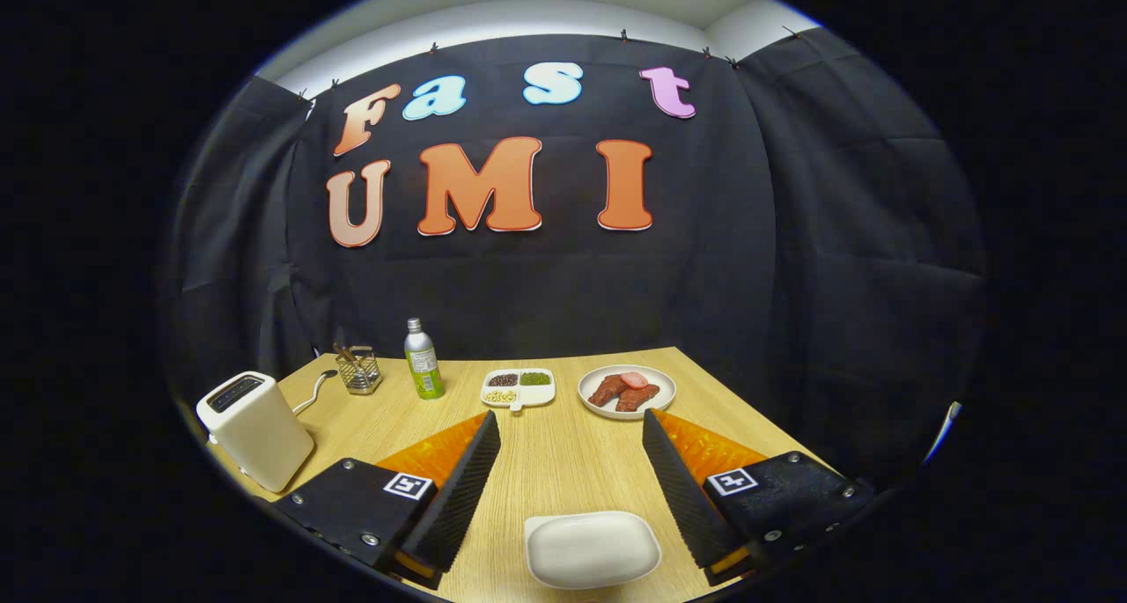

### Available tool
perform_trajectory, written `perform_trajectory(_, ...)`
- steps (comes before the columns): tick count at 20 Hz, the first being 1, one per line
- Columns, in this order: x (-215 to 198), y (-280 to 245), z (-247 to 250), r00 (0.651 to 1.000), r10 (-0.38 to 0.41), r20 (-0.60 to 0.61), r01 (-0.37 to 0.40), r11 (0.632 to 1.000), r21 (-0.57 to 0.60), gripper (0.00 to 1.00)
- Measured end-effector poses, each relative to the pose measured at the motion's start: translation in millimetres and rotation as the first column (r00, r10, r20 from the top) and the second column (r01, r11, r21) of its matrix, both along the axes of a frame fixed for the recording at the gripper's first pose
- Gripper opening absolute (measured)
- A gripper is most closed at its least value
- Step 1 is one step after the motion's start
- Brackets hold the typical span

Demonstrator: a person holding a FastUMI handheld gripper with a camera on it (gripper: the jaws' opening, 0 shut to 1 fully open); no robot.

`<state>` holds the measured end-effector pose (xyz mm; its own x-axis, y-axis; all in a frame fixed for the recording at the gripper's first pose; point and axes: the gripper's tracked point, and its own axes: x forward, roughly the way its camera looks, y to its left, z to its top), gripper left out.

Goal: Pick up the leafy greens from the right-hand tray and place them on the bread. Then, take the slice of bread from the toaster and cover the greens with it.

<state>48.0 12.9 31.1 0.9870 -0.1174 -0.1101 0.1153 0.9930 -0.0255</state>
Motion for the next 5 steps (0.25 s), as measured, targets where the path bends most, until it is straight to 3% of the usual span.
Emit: perform_trajectory(5,-1.4,-4.4,8.0,0.998,0.007,0.064,-0.007,1.000,-0.012,0.98)
